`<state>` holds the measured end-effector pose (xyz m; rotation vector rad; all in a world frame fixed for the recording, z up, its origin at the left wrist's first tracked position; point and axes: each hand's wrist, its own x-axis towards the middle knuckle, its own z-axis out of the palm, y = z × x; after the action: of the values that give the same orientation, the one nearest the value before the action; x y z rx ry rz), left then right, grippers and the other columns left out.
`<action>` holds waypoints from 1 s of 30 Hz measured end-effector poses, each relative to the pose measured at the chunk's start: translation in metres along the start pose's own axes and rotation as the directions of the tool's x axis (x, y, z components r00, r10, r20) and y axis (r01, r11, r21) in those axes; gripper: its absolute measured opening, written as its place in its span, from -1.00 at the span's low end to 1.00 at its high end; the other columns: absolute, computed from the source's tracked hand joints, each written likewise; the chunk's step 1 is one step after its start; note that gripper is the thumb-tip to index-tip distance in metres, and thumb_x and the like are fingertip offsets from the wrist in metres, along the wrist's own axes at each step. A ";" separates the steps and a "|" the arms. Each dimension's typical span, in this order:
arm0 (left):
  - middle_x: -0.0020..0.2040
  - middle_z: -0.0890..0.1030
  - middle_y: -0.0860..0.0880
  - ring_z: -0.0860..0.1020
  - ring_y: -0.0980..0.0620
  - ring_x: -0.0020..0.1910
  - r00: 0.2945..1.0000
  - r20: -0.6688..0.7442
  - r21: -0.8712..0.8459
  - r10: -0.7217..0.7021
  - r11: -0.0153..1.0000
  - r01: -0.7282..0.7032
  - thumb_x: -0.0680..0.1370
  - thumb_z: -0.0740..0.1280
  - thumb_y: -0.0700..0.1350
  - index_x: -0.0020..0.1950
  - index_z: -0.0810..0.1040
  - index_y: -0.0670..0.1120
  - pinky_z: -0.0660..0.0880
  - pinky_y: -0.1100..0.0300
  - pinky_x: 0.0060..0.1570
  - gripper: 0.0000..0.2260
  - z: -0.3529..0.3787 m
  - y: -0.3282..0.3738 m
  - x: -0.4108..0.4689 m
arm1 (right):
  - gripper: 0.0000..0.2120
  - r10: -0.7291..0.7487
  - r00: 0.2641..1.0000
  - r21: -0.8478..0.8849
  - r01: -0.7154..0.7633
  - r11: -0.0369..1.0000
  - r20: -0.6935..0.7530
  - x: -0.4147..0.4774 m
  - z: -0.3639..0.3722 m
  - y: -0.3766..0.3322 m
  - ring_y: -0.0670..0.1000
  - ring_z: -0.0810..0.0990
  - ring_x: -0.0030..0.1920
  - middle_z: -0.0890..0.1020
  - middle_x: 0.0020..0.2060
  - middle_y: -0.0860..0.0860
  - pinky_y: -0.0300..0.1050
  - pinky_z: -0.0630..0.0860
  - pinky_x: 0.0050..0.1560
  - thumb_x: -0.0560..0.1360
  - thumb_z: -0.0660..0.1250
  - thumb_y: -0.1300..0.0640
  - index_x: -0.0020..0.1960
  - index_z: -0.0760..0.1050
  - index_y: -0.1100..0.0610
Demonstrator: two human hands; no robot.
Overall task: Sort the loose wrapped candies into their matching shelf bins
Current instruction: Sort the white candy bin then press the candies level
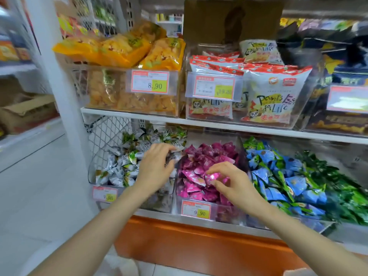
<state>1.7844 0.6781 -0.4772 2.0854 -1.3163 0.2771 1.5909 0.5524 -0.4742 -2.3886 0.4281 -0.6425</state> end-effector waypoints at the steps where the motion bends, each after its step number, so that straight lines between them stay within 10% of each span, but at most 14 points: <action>1: 0.23 0.50 0.00 0.37 -0.01 0.27 0.999 0.028 0.070 0.023 0.997 -0.025 0.55 0.26 -0.02 0.27 0.46 -0.05 0.25 0.10 0.21 -0.69 -0.001 -0.007 0.004 | -0.78 -0.017 1.000 -0.003 0.017 1.000 0.007 0.006 0.006 -0.004 -0.16 0.52 -0.10 0.53 0.00 -0.13 -0.38 0.41 -0.11 0.48 0.37 0.21 0.00 0.53 -0.09; 5: 0.48 0.24 0.11 0.16 0.04 0.47 0.966 0.253 0.318 0.053 0.938 -0.134 0.58 0.10 0.20 0.44 0.28 0.10 -0.10 -0.07 0.43 -0.55 -0.001 -0.024 0.021 | -0.79 -0.072 0.997 -0.064 0.073 0.995 0.019 0.032 0.027 -0.014 -0.21 0.51 -0.11 0.53 0.01 -0.10 -0.42 0.40 -0.10 0.48 0.35 0.22 0.07 0.57 -0.01; 11: 0.48 0.21 0.17 0.26 0.05 0.42 0.959 0.284 0.445 0.014 0.884 -0.145 0.33 -0.30 0.39 0.43 0.22 0.24 0.10 -0.12 0.37 -0.26 -0.002 -0.040 0.023 | -0.61 -0.046 0.999 -0.198 0.049 0.979 0.020 0.069 0.047 -0.013 0.03 0.43 0.26 0.48 0.24 0.04 -0.11 0.34 0.27 0.52 0.32 0.07 0.34 0.43 0.06; 19: 0.47 0.24 0.11 0.21 -0.03 0.41 0.979 0.158 0.467 -0.131 0.883 0.043 0.55 0.13 0.17 0.43 0.22 0.25 0.21 -0.06 0.29 -0.56 -0.004 -0.065 0.026 | -0.44 0.053 0.976 -0.362 0.027 0.932 0.210 0.112 0.081 -0.009 0.11 0.04 0.51 0.16 0.50 0.11 0.11 0.00 0.47 0.60 0.10 -0.11 0.53 0.04 0.03; 25: 0.51 0.14 0.08 0.15 -0.03 0.45 0.961 0.154 0.405 -0.229 0.902 0.150 0.56 0.07 0.15 0.42 0.30 0.10 0.12 -0.06 0.34 -0.56 -0.004 -0.095 0.025 | -0.49 0.023 0.967 -0.370 0.075 0.926 0.254 0.136 0.111 -0.019 0.04 0.02 0.52 0.14 0.51 0.07 0.09 -0.21 0.48 0.61 0.06 -0.11 0.53 0.03 -0.08; 30: 0.43 0.31 -0.01 0.23 -0.01 0.40 0.982 0.071 0.235 -0.177 0.959 0.156 0.60 0.14 0.04 0.46 0.22 -0.02 0.08 -0.03 0.36 -0.56 -0.007 -0.093 0.020 | -0.51 -0.030 0.967 -0.238 0.092 0.967 0.255 0.156 0.110 -0.022 0.07 0.42 0.32 0.33 0.43 0.03 -0.09 0.40 0.24 0.56 0.23 -0.07 0.46 0.25 -0.06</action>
<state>1.8759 0.6940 -0.5001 2.4140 -1.1972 0.2733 1.7828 0.5529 -0.4832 -2.6873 0.3425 -0.3212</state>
